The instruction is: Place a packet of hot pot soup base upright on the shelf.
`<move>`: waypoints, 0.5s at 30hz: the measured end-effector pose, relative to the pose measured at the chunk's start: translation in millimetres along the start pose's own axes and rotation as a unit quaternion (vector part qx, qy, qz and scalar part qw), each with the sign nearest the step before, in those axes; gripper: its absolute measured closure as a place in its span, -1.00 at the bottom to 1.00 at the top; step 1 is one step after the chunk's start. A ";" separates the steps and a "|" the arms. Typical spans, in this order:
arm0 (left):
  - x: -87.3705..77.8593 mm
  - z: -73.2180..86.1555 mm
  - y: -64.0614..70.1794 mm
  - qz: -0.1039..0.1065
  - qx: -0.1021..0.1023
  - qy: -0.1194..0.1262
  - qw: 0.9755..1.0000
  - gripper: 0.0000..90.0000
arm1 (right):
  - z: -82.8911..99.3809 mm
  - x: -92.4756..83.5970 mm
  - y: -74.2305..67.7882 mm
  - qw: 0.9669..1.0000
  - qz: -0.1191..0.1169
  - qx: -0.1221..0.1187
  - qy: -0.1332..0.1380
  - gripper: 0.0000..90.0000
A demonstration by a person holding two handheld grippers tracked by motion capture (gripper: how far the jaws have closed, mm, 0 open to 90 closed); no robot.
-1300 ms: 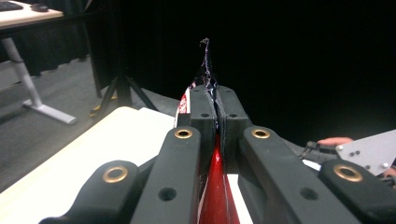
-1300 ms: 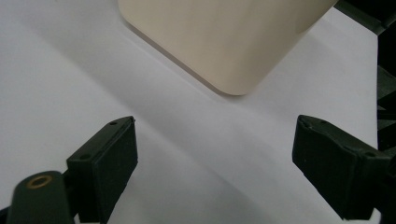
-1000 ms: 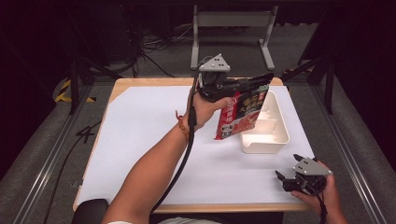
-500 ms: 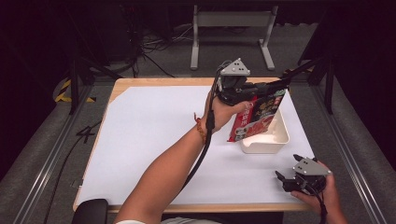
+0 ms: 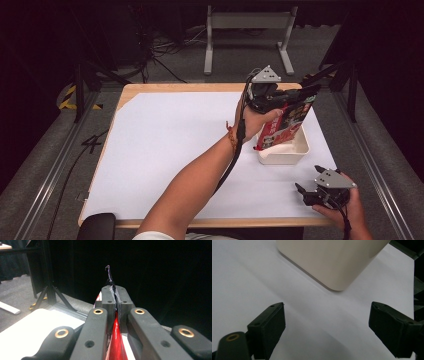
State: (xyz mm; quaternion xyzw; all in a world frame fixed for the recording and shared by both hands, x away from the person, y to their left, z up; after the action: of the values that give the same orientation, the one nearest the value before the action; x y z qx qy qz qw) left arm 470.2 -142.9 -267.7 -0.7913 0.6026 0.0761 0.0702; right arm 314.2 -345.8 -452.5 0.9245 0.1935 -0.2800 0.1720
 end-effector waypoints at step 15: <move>15.6 32.1 -6.3 0.002 -0.013 -0.015 1.000 0.93 | -0.2 0.9 -2.6 1.000 -0.002 -0.005 -0.003 -0.70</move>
State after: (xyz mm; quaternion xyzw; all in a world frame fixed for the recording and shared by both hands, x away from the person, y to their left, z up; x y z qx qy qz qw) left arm 479.2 -149.5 -302.2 -0.7900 0.6018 0.0954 0.0686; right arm 313.8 -343.3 -453.5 0.9221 0.1966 -0.2826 0.1765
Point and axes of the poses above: each handheld gripper's, and its own axes: x roughly forward along the jaws, z roughly out of its underside, y roughly to its right, the point moved 3 cm from there along x, roughly forward along the jaws, and after that the axes turned 9 degrees about x, right-handed, at the moved point
